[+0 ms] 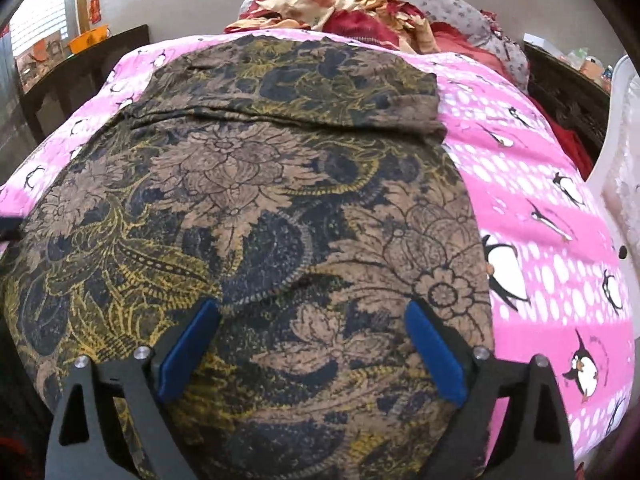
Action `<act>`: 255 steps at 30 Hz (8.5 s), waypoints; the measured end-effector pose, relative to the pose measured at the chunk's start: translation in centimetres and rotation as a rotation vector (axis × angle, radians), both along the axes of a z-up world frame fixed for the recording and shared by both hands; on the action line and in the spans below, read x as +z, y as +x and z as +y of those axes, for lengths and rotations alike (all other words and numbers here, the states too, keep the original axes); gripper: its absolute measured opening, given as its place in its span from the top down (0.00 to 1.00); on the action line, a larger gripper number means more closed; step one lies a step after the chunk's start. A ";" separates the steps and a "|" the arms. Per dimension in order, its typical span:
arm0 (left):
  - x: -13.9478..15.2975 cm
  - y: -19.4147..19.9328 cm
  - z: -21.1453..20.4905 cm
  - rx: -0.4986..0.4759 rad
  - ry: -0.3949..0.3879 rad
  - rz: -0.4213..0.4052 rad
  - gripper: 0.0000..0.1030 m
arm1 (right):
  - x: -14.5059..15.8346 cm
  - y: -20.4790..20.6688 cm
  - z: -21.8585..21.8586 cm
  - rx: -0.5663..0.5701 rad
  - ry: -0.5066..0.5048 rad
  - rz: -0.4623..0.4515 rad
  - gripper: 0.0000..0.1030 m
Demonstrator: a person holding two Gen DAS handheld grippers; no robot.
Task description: Fold small clothes
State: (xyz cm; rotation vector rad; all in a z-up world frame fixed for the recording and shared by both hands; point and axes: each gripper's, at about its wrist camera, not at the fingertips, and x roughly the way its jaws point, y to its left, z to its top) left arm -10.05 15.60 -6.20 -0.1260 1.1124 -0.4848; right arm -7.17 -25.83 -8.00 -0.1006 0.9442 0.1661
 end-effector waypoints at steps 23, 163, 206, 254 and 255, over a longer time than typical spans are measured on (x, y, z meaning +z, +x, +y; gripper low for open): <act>-0.6 -0.2 -2.6 -0.112 -0.124 -0.049 0.76 | 1.3 -7.7 -10.7 -0.033 0.228 -0.060 0.49; 0.1 15.3 -8.4 0.155 -0.053 -0.120 1.00 | 5.5 10.4 2.1 0.074 -0.001 -0.019 0.56; -2.6 11.2 -0.7 0.527 -0.529 -0.050 0.69 | 0.1 9.0 8.1 0.035 0.107 -0.113 0.43; 6.0 10.7 -7.9 0.211 -0.159 -0.494 1.00 | 10.9 22.5 14.0 0.292 0.321 0.115 0.32; 6.2 10.8 -8.1 0.191 -0.165 -0.497 1.00 | 10.8 23.8 14.8 0.308 0.342 0.143 0.32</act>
